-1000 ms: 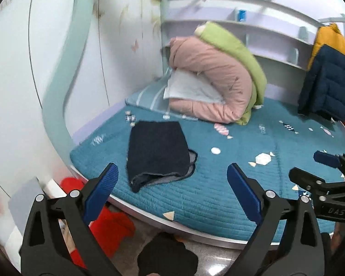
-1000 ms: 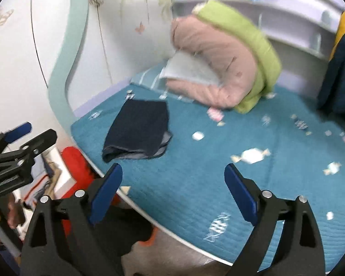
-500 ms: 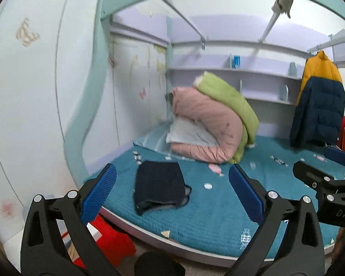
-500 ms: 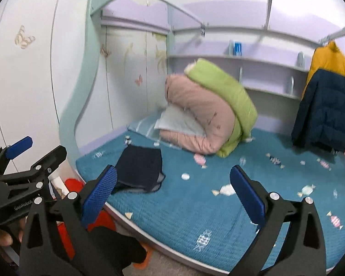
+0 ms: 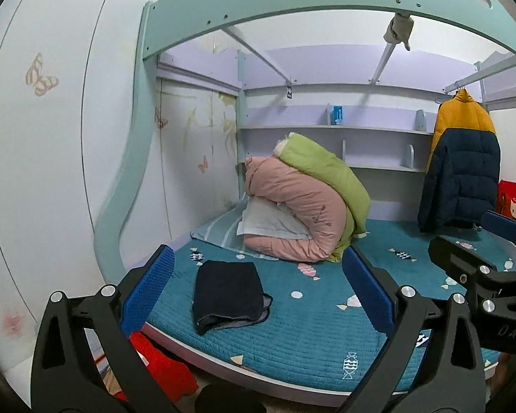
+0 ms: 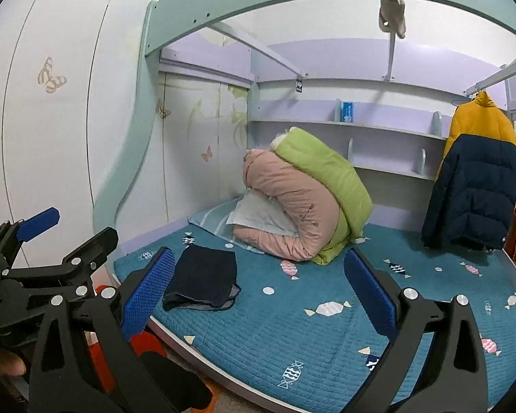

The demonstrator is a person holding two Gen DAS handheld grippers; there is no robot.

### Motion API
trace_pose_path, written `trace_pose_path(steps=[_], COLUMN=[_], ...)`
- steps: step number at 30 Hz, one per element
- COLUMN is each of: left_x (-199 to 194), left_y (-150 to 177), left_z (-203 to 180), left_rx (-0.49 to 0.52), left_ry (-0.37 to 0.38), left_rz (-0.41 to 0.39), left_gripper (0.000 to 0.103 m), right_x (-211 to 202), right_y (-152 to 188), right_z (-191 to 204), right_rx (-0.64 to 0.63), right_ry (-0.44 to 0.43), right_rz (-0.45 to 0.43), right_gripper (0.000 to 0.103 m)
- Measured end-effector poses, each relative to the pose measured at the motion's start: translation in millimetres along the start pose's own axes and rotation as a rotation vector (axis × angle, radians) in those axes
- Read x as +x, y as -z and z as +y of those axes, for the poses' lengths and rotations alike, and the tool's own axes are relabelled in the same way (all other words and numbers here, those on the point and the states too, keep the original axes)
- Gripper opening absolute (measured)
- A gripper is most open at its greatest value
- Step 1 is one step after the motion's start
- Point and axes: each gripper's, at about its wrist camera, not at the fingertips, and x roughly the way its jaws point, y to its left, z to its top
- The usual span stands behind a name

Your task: Fold large clothes

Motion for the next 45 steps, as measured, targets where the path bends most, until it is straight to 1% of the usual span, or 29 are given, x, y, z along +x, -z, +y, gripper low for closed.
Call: trace_pose_path(steps=[9,12,19,23,29,34,40,45], left_x=[-17,-18,-12,-6,0,0,-2,-1], left_y=[-13,-17,-27,-31,-34,-35,-36,-36], left_z=[-17,-25,-40,-43,-44,-44,-47,-46], left_rx=[0.007,0.018,0.027,0.035,0.037,0.028,0.040,0.036], left_ry=[-0.020,-0.025,-0.012,0.006,0.004,0.003,-0.008,-0.002], left_rz=[-0.040,-0.054,-0.073,-0.075,-0.081,-0.092,-0.114,-0.104], left_gripper=[0.098,0.098,0.098,0.098,0.098,0.098,0.098,0.098], right_x=[-20,-22,-21,-21,-17,-17,-19,-19], right_y=[-8,-9,-16,-18,-21,-22,-22,-22], right_z=[-15,-22,-36,-39,-41,-42,-40,-40], right_rx=[-0.004,0.008,0.029,0.032,0.042,0.034,0.028,0.025], right_ry=[0.010,0.015,0.037,0.055,0.053,0.057,0.069,0.072], right_rz=[-0.041,-0.050,-0.062,-0.067,-0.065,-0.071,-0.073,-0.071], right_gripper=[0.095,0.095,0.095,0.095,0.095,0.095,0.095,0.095])
